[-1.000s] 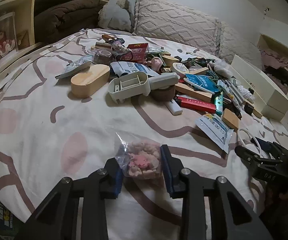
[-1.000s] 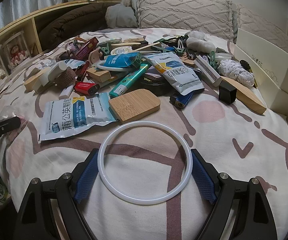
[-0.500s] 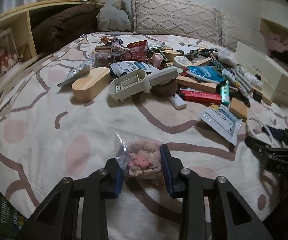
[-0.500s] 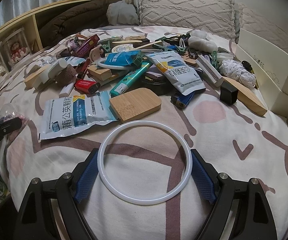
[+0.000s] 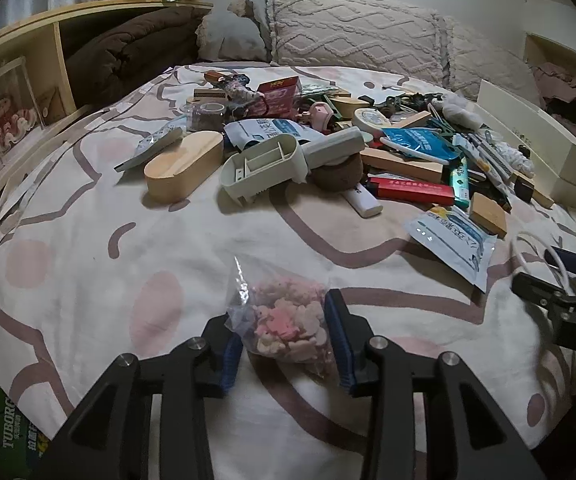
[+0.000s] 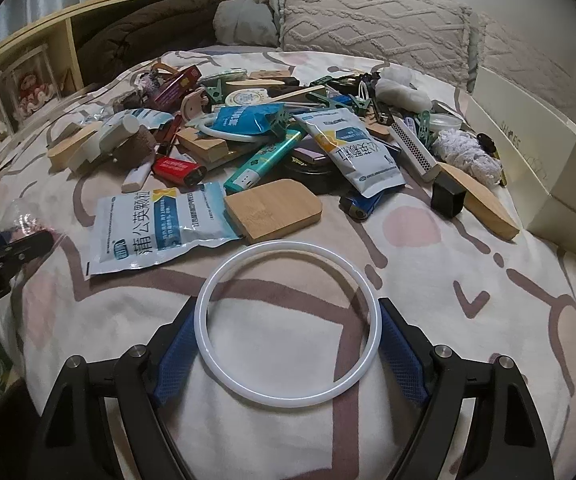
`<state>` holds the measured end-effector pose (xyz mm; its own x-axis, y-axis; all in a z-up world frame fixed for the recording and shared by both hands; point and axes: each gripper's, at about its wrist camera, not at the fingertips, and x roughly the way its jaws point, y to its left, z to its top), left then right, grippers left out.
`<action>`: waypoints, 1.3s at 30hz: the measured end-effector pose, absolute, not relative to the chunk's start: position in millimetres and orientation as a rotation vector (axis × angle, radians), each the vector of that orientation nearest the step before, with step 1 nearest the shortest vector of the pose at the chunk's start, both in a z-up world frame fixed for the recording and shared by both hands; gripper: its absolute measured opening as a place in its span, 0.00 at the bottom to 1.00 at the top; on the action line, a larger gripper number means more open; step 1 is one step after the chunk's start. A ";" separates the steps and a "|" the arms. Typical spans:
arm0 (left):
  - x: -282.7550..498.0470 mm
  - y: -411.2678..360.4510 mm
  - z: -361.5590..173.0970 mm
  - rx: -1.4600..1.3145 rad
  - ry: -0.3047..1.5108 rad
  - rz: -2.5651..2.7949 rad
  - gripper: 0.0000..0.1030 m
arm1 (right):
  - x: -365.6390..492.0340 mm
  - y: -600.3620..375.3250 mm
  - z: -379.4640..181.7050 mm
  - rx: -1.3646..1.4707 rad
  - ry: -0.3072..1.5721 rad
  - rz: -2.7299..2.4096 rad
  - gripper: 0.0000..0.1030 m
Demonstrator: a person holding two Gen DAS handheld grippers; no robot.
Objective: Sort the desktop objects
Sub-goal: 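Lift the candy bag with left while right holds the white ring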
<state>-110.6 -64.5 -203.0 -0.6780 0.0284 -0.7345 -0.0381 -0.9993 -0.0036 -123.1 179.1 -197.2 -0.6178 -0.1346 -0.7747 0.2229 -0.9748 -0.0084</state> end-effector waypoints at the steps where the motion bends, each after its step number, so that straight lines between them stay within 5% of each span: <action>1: -111.1 -64.3 -203.1 -1.246 0.019 2.846 0.38 | -122.1 179.9 -196.1 1.260 0.150 -2.654 0.82; 9: -109.5 -66.1 -198.2 -1.238 -0.033 2.851 0.30 | -114.2 190.8 -190.7 1.280 0.106 -2.655 0.82; 39: -83.3 -95.9 -146.1 -1.136 -0.033 2.926 0.29 | -125.8 165.0 -154.0 1.237 0.110 -2.654 0.82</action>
